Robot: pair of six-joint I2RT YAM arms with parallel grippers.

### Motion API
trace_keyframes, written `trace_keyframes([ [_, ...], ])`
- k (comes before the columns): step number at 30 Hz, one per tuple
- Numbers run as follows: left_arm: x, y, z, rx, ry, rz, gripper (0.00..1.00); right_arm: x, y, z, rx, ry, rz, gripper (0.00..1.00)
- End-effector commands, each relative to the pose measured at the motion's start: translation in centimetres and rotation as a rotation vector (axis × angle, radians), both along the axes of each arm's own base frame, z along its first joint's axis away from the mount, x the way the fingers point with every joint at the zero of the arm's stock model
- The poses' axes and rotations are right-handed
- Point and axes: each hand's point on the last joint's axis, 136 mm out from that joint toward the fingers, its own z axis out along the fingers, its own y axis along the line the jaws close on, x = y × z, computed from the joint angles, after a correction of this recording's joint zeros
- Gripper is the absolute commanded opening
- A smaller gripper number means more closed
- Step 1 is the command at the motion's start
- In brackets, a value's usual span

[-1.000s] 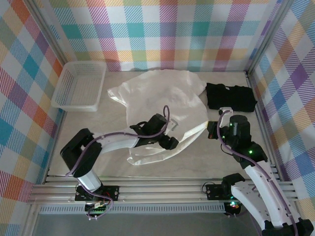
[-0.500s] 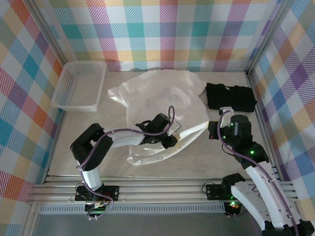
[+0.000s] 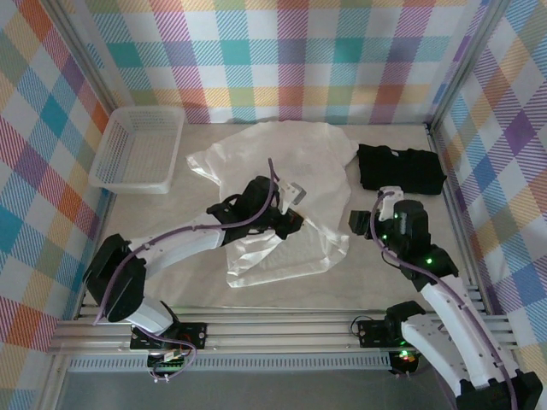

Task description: Fold the inside-out t-shirt

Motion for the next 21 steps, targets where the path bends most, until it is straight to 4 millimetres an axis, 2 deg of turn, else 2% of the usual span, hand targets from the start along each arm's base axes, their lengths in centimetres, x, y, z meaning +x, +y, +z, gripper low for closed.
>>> trace_keyframes([
  [1,0.0,1.1,2.3,0.004,0.035,0.055,0.00,-1.6,6.5,2.7,0.072,-0.174,0.333,0.69],
  [3,0.2,1.7,2.6,0.040,0.044,0.083,0.00,-3.3,9.6,1.2,0.028,-0.232,0.459,0.68],
  [6,0.3,1.8,3.3,0.049,0.054,0.082,0.00,-5.0,13.0,-1.3,-0.030,-0.342,0.576,0.64],
  [10,0.6,2.0,4.0,0.064,0.065,0.095,0.00,-5.2,15.8,-4.5,-0.088,-0.408,0.640,0.55],
  [17,-0.1,2.2,6.3,0.030,0.076,0.075,0.00,0.1,19.4,-8.4,-0.203,-0.467,0.578,0.52],
  [21,-0.9,2.5,8.3,-0.003,0.064,0.061,0.00,3.2,20.5,-10.5,-0.290,-0.513,0.512,0.48],
])
